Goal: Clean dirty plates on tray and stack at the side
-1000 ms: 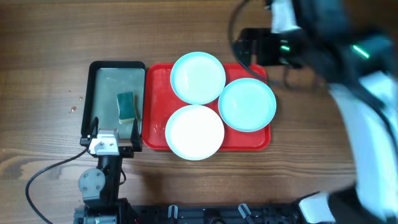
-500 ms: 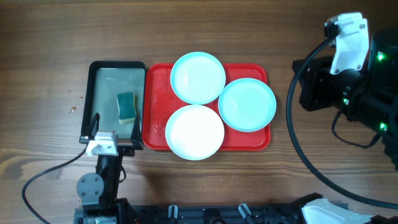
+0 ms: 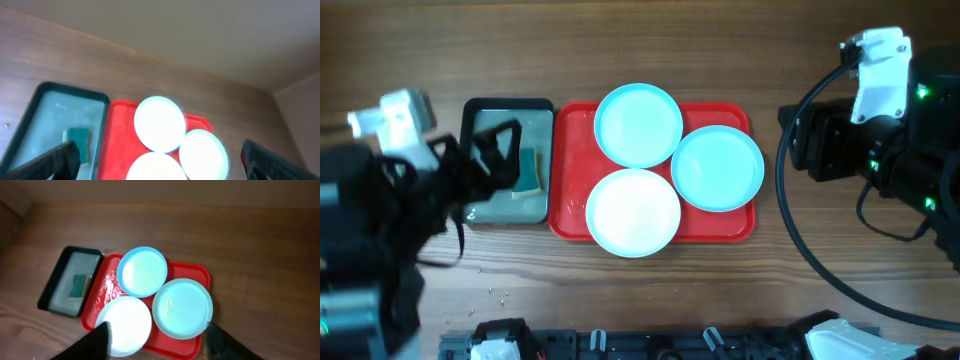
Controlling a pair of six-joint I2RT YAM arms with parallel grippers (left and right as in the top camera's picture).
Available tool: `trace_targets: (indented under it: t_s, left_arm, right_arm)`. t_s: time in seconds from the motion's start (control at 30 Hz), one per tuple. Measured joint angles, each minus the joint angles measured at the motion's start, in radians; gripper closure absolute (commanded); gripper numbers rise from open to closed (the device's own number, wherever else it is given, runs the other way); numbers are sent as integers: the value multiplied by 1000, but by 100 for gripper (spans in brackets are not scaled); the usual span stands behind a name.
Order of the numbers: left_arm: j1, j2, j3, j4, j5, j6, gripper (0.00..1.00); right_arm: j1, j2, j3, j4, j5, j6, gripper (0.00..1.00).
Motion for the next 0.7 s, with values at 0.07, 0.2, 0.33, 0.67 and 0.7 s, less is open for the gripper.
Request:
trace_targets:
  t_s: [0.07, 0.2, 0.33, 0.67, 0.7]
  left_arm:
    - [-1, 233, 280, -207, -17, 31, 0]
    - [-1, 492, 341, -265, -63, 58, 46]
    - [-1, 661, 341, -308, -184, 71, 87]
    - [-1, 837, 306, -334, -301, 74, 62]
    - [-1, 838, 293, -321, -302, 74, 61]
  right_arm:
    - [1, 18, 0, -24, 0, 15, 25]
    - [1, 126, 0, -51, -1, 60, 27]
    - [9, 272, 0, -59, -5, 94, 28]
    - [40, 689, 0, 37, -12, 96, 42]
    - [40, 718, 0, 68, -12, 84, 49]
